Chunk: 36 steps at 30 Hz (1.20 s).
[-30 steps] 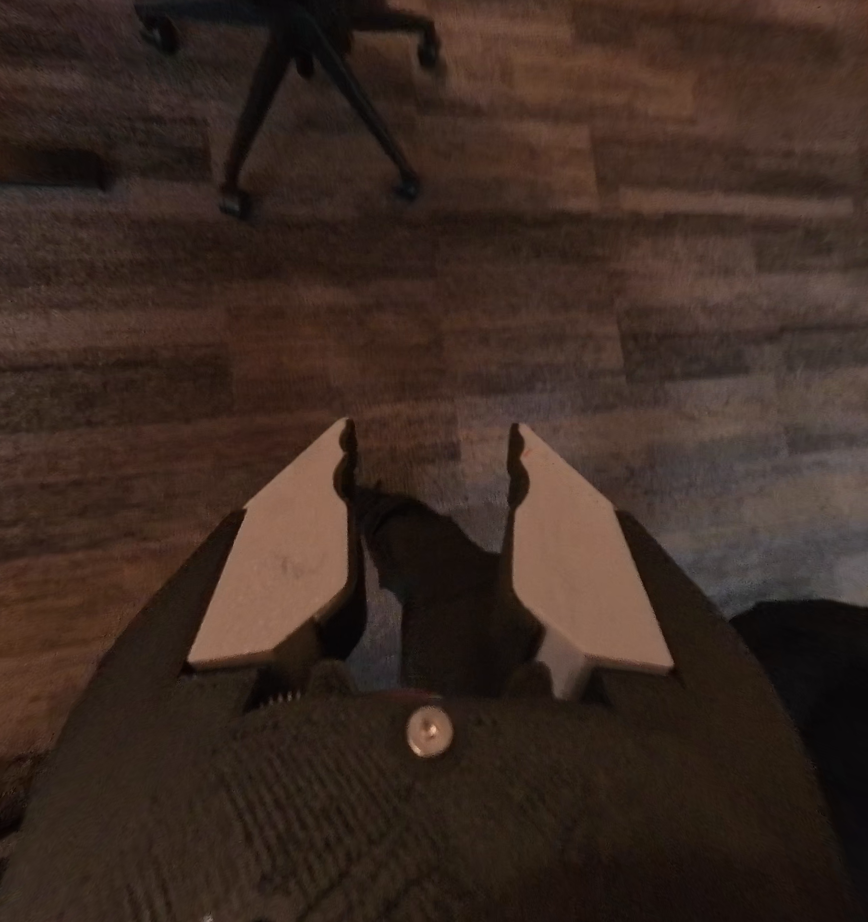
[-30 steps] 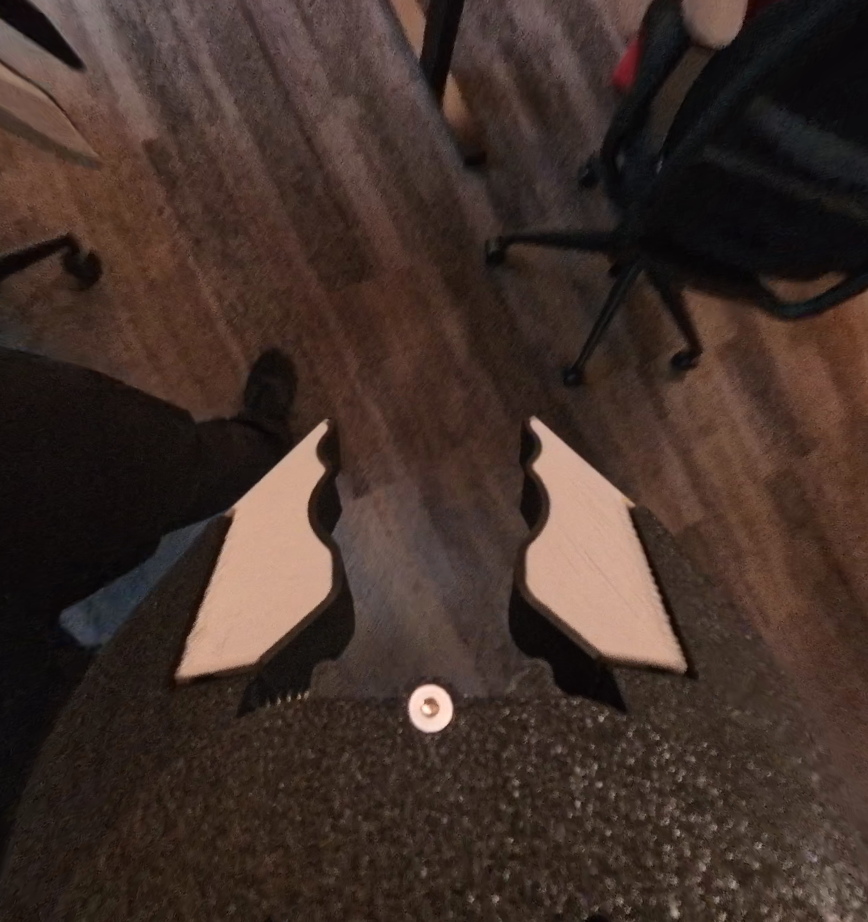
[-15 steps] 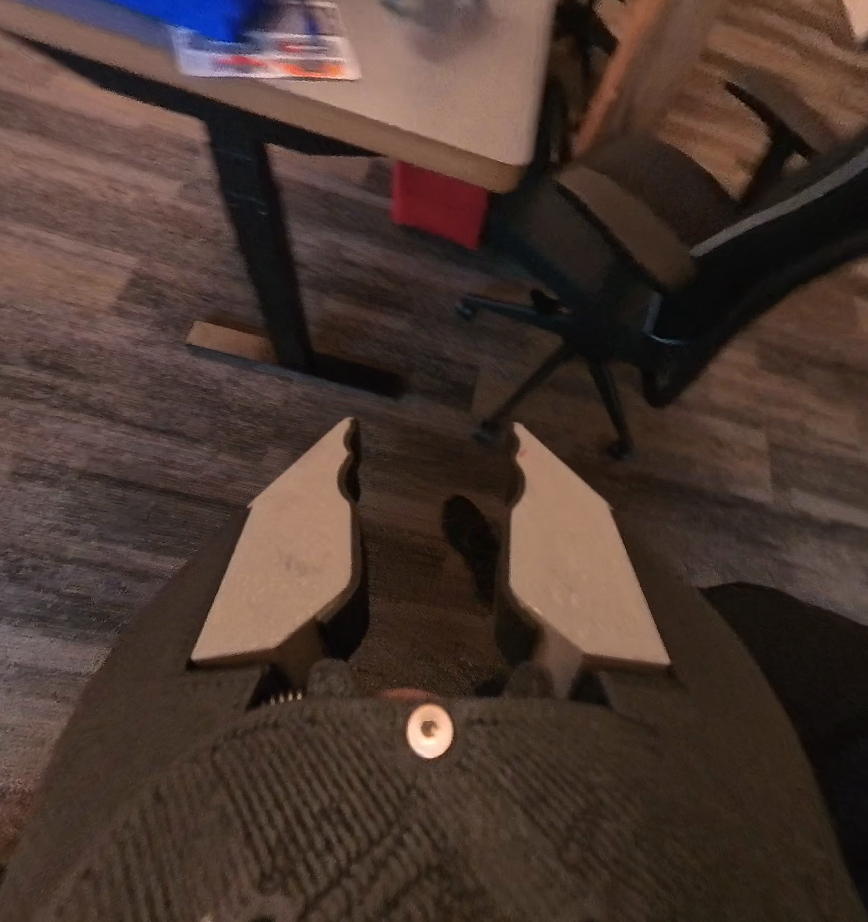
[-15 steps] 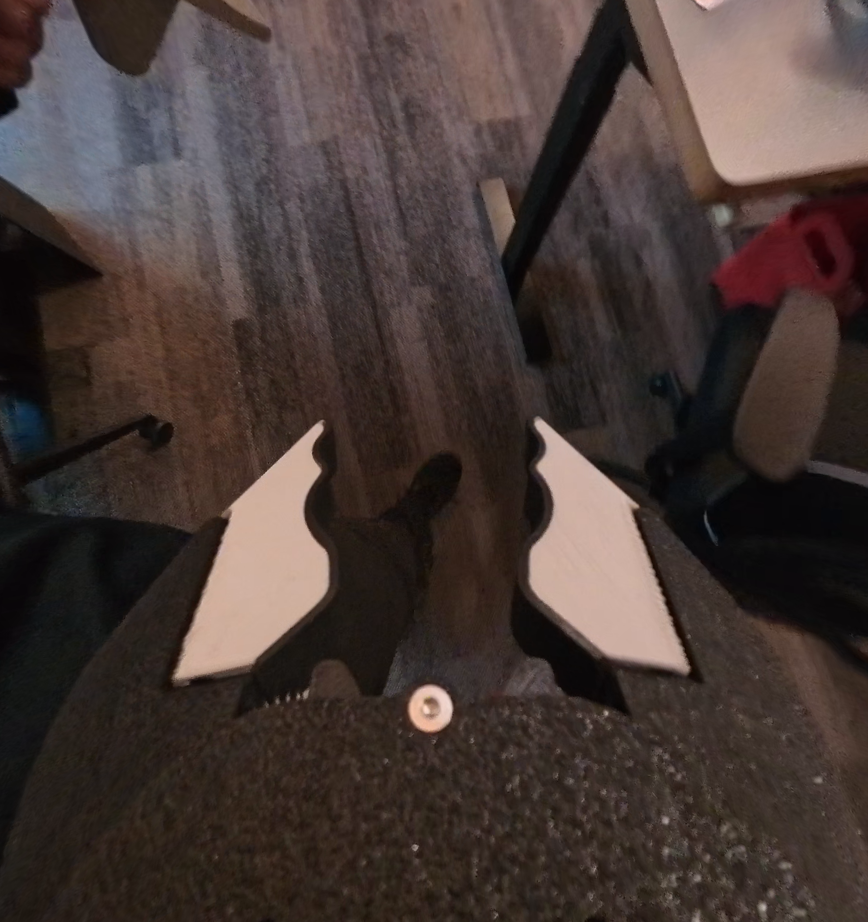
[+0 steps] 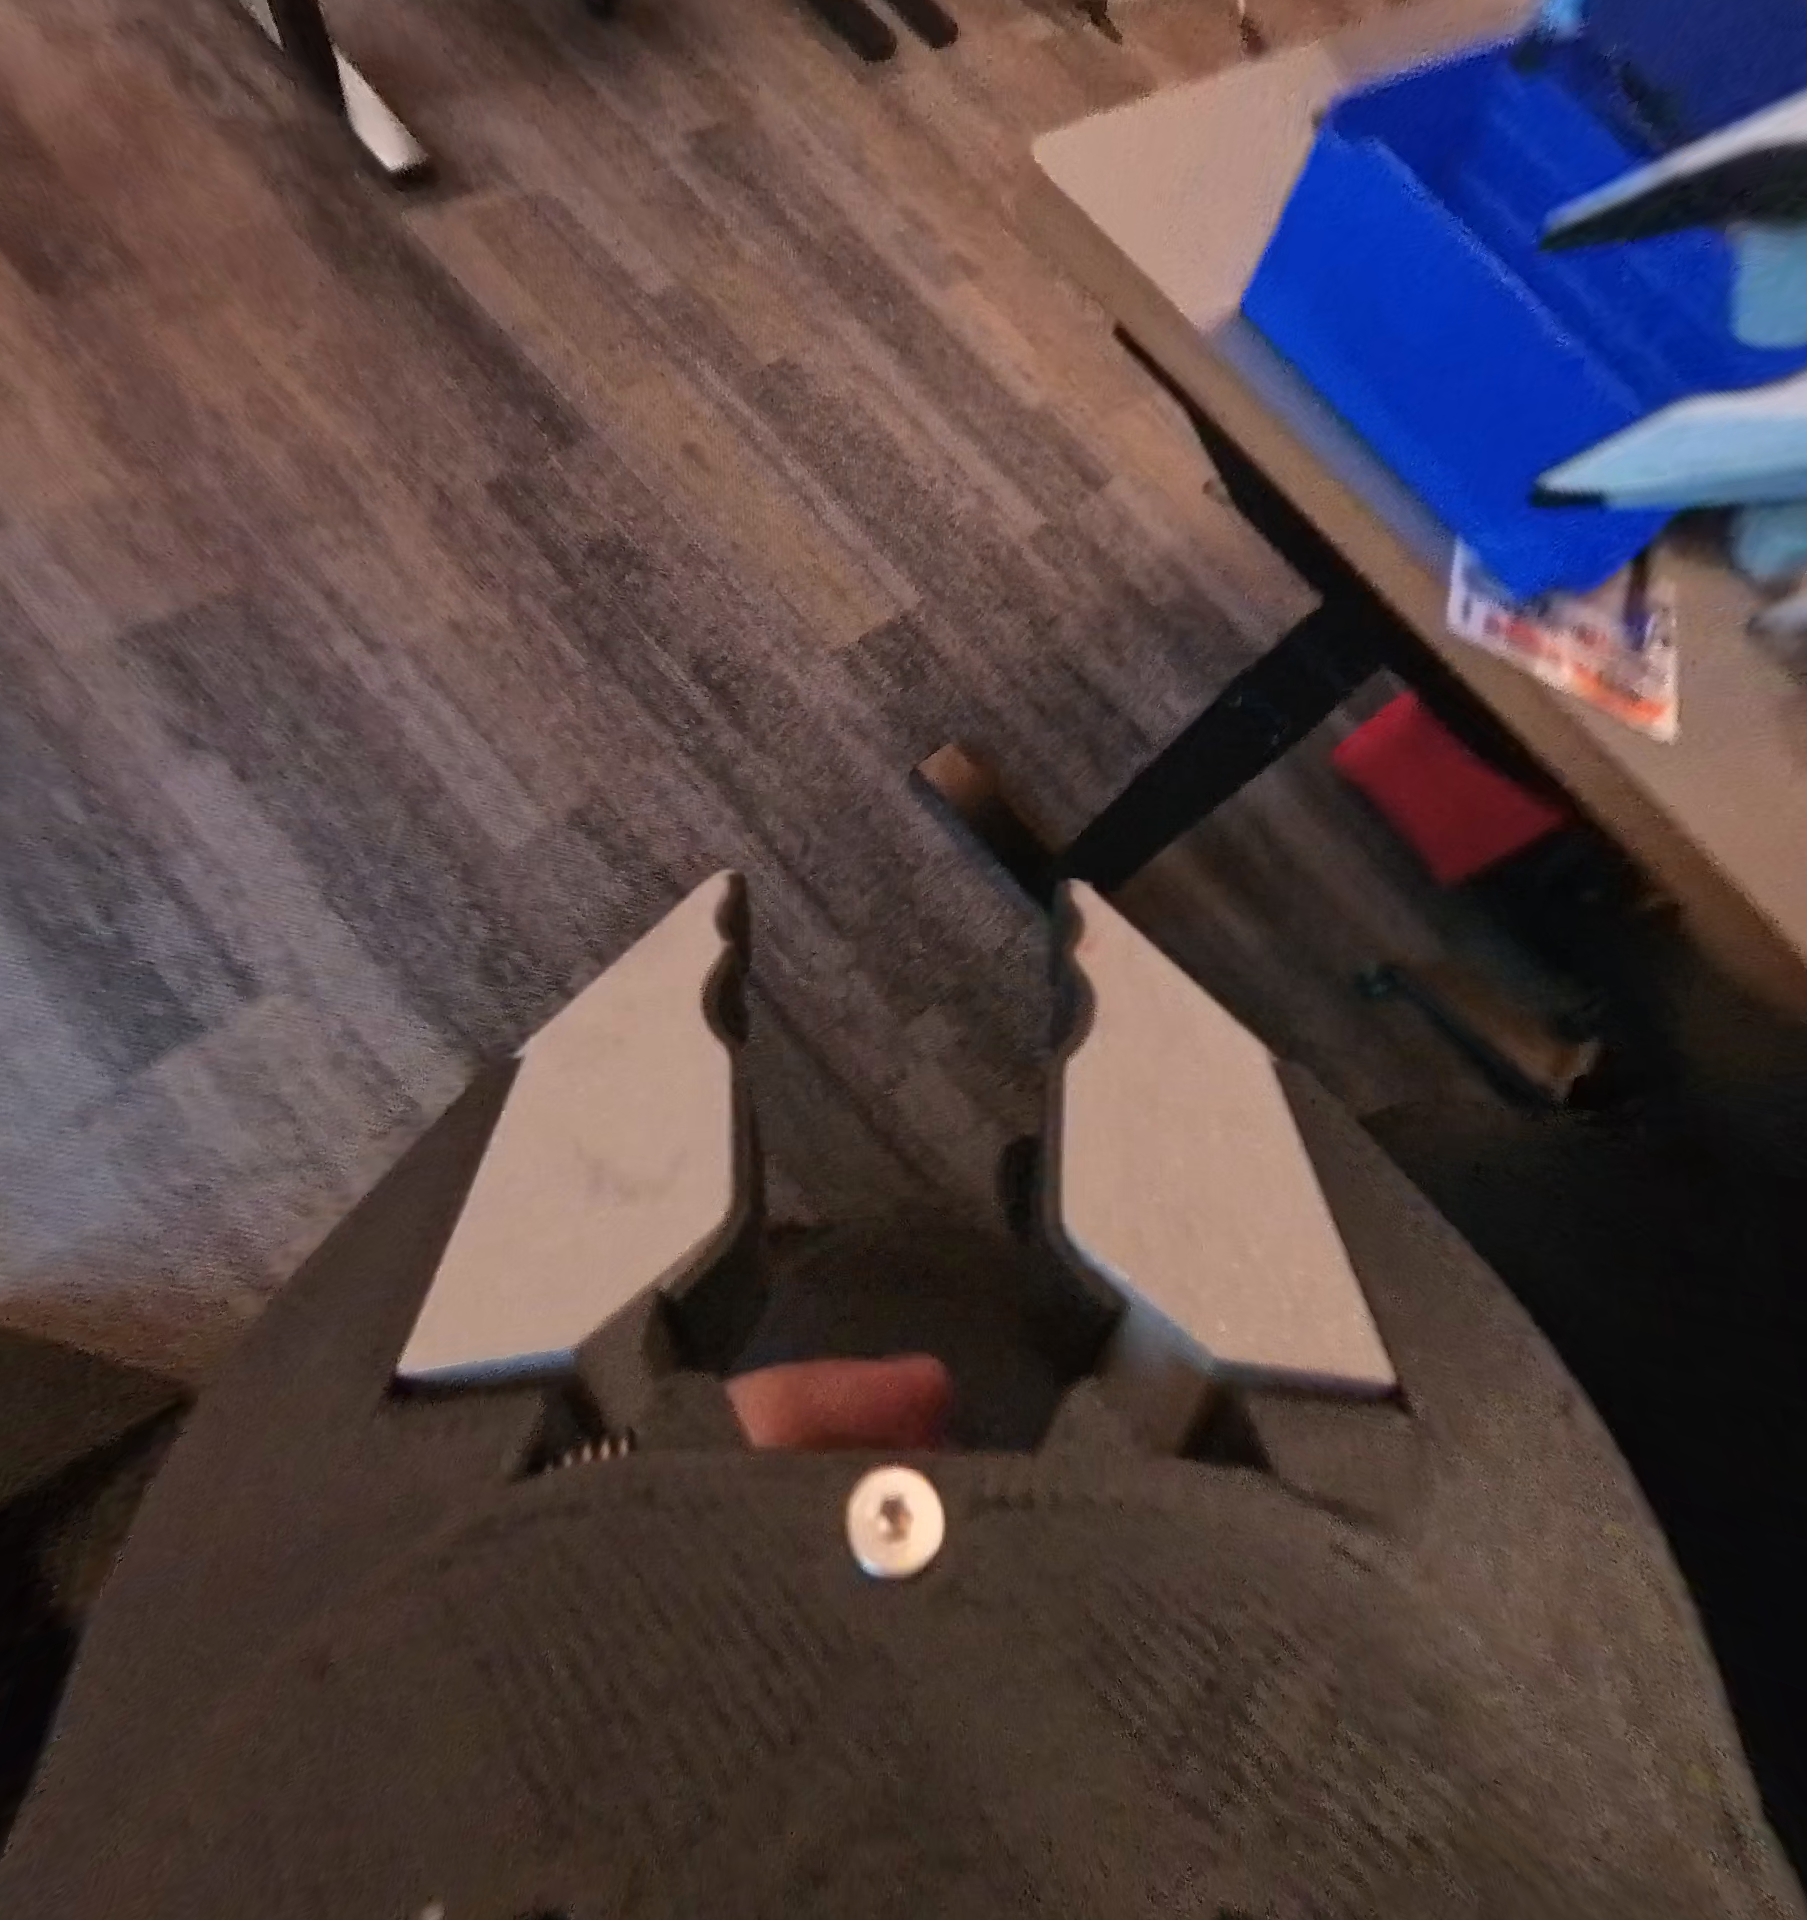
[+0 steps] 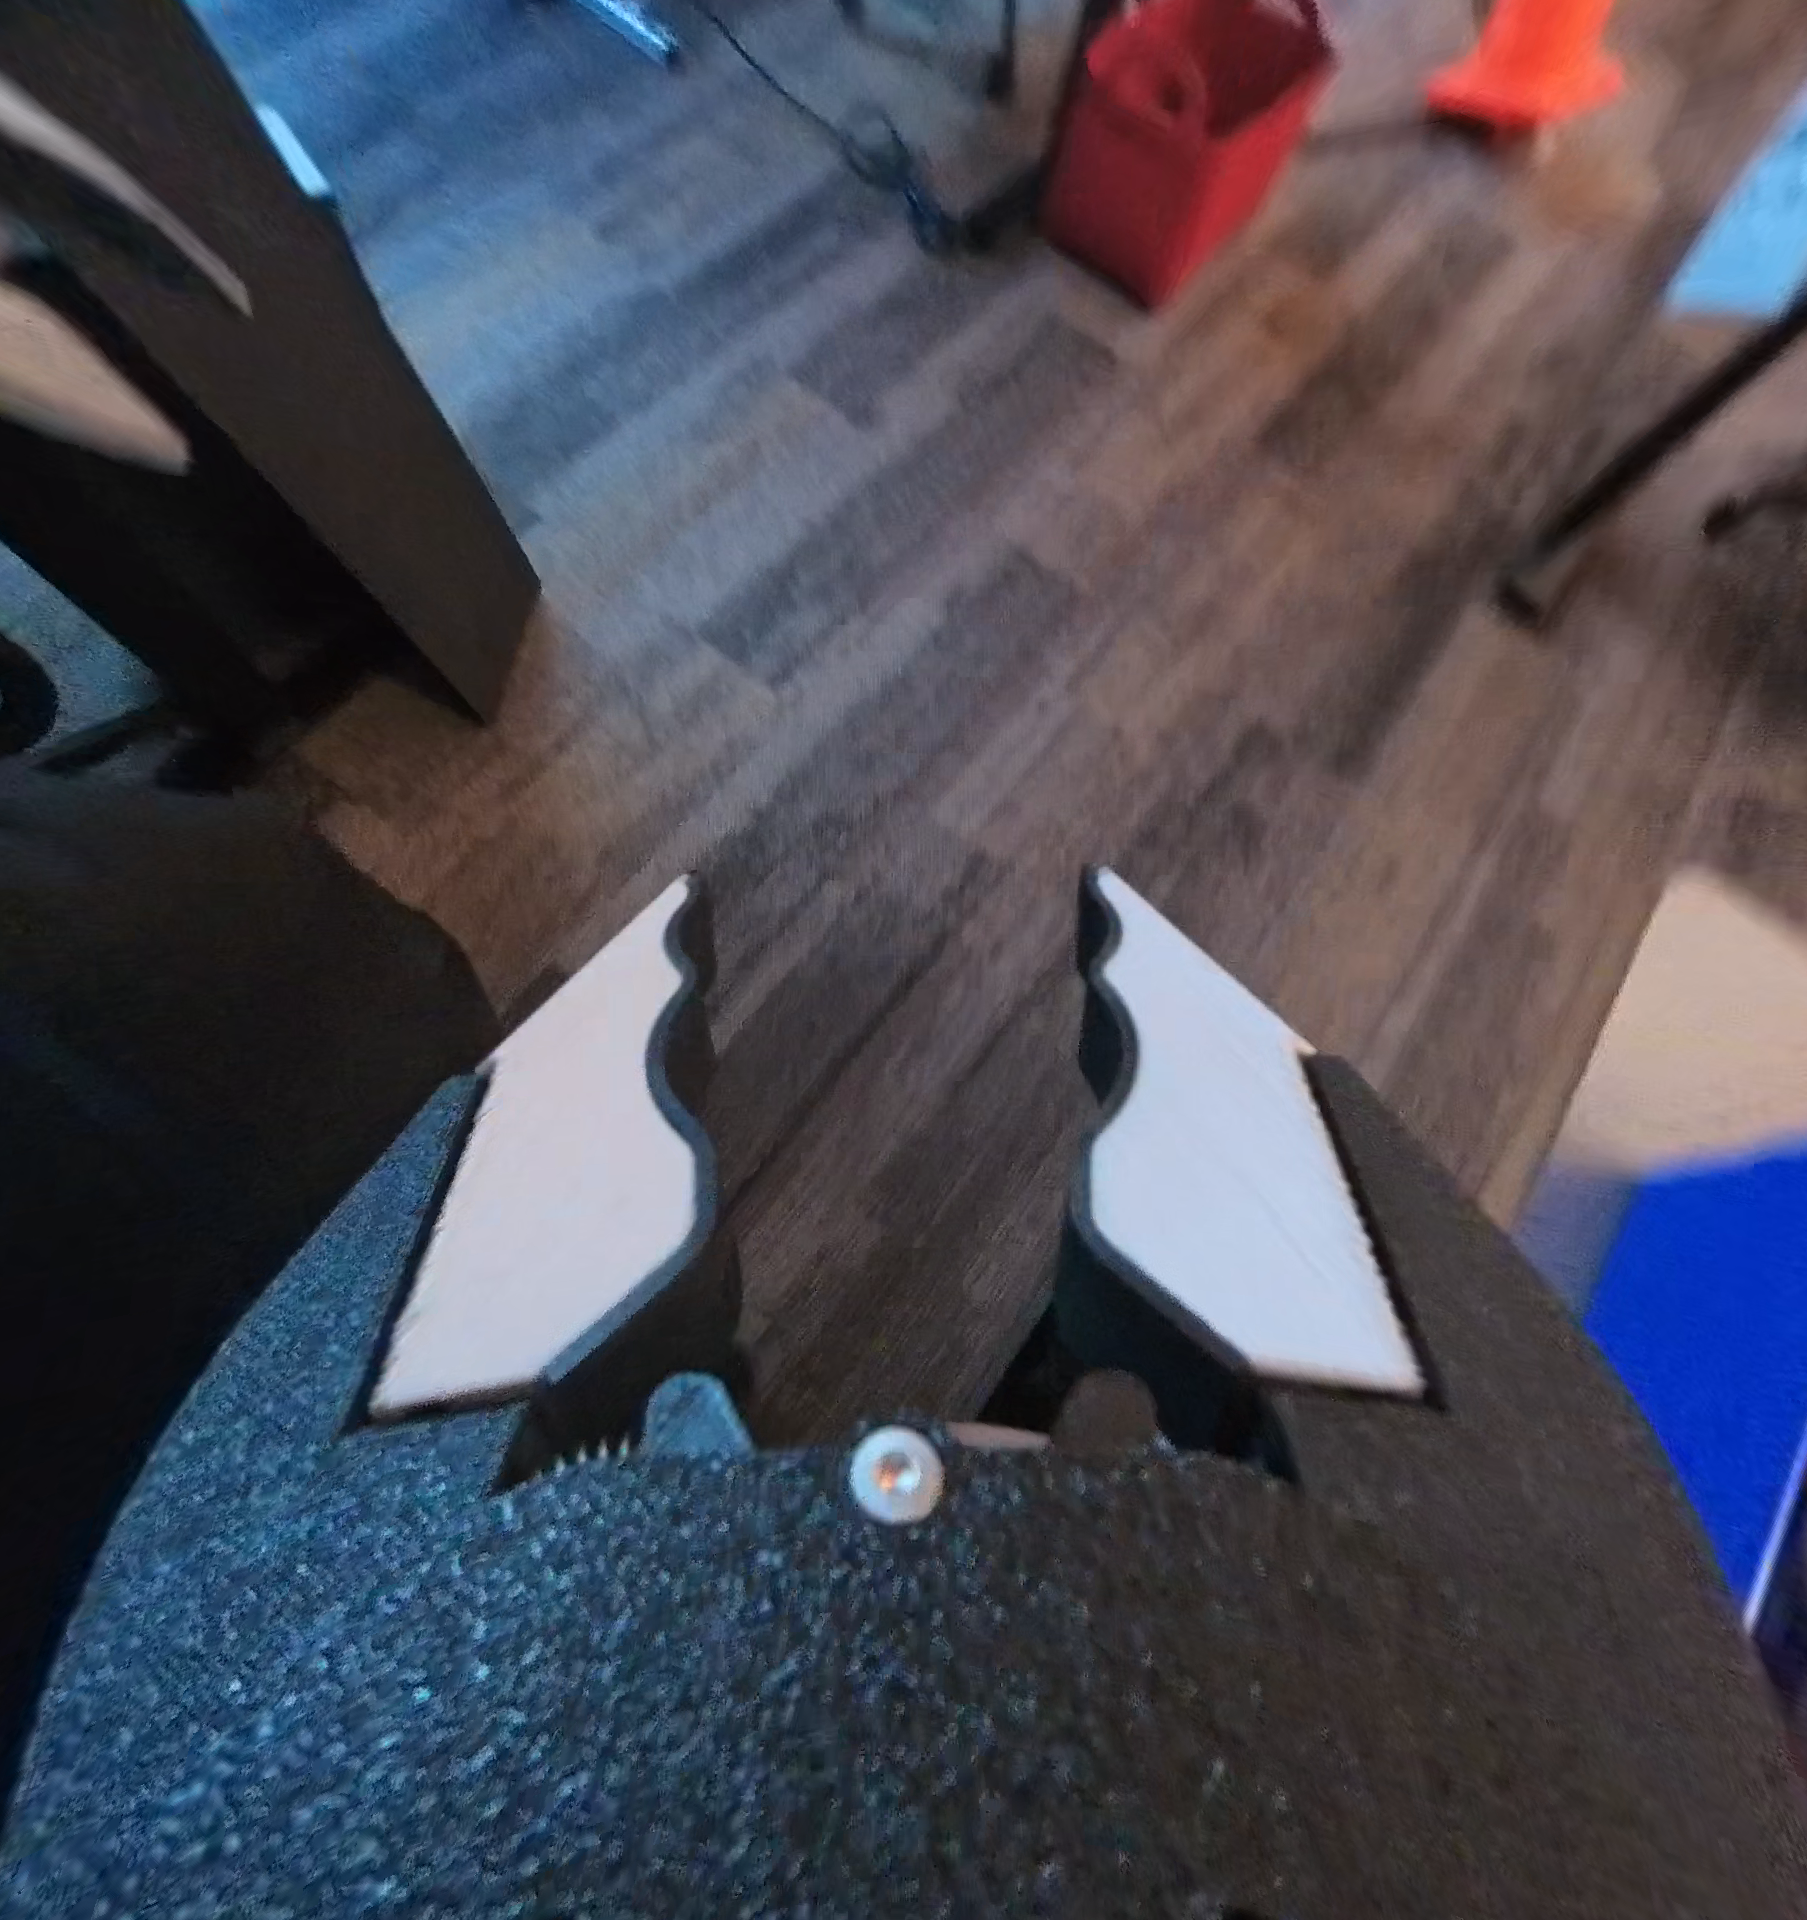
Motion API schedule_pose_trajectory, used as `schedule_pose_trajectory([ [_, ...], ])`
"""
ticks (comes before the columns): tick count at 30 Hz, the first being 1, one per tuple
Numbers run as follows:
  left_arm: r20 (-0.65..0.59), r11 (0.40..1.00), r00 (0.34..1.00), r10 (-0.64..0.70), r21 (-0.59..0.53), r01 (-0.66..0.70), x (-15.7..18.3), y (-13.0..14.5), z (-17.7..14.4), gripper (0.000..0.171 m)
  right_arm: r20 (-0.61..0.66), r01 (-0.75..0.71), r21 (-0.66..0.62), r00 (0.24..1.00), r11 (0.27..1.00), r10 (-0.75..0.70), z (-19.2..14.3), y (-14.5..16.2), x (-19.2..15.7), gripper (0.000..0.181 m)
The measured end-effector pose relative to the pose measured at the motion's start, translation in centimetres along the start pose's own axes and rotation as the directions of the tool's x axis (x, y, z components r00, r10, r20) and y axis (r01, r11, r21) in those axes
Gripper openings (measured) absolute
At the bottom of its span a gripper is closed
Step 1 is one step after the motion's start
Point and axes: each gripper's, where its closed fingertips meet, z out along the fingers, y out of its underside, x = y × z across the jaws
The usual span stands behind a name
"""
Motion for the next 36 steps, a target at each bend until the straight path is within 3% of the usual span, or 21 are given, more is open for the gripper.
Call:
schedule_pose_trajectory([
  [1,-0.016,0.999,0.999,-0.050,0.009,0.050,-1.5,-0.4,1.1,0.048,0.025,0.048,0.018,0.999,0.999,-0.048,2.6,-2.4,1.5,0.069],
  [6,-0.090,0.978,0.974,-0.209,0.004,0.210,-10.8,-1.8,8.3,0.049,0.103,0.183,0.019,0.977,0.983,-0.184,17.4,-11.6,7.2,0.068],
  [10,-0.144,0.973,0.964,-0.226,0.012,0.230,-19.9,-5.5,12.7,0.047,0.157,0.132,-0.151,0.982,0.980,-0.108,28.6,-13.5,9.9,0.067],
  [13,-0.161,0.969,0.959,-0.232,0.046,0.242,-27.6,-11.0,13.2,0.044,0.180,0.097,-0.277,0.982,0.956,-0.047,34.8,-13.7,12.1,0.063],
  [17,-0.070,0.982,0.985,-0.158,0.094,0.165,-39.5,-18.0,11.8,0.038,0.198,0.061,-0.379,0.980,0.923,0.016,41.8,-15.5,14.9,0.063],
  [20,0.020,0.985,0.991,-0.132,0.113,0.129,-49.0,-20.9,11.1,0.037,0.245,0.090,-0.396,0.970,0.914,0.011,48.5,-18.0,16.0,0.061],
  [24,0.156,0.962,0.953,-0.260,0.129,0.241,-60.6,-20.8,10.6,0.036,0.380,0.190,-0.384,0.924,0.904,-0.033,59.6,-23.3,16.1,0.061],
  [29,0.325,0.882,0.826,-0.460,0.059,0.468,-70.3,-17.2,10.8,0.034,0.558,0.382,-0.254,0.808,0.889,-0.188,75.5,-33.7,15.8,0.060],
  [32,0.420,0.817,0.725,-0.546,0.077,0.571,-75.1,-16.9,9.2,0.032,0.646,0.418,-0.194,0.735,0.888,-0.205,82.0,-42.1,15.0,0.060],
  [36,0.489,0.756,0.612,-0.622,0.171,0.632,-82.3,-17.7,6.2,0.033,0.715,0.576,-0.049,0.591,0.816,-0.374,90.4,-52.7,13.3,0.059],
])
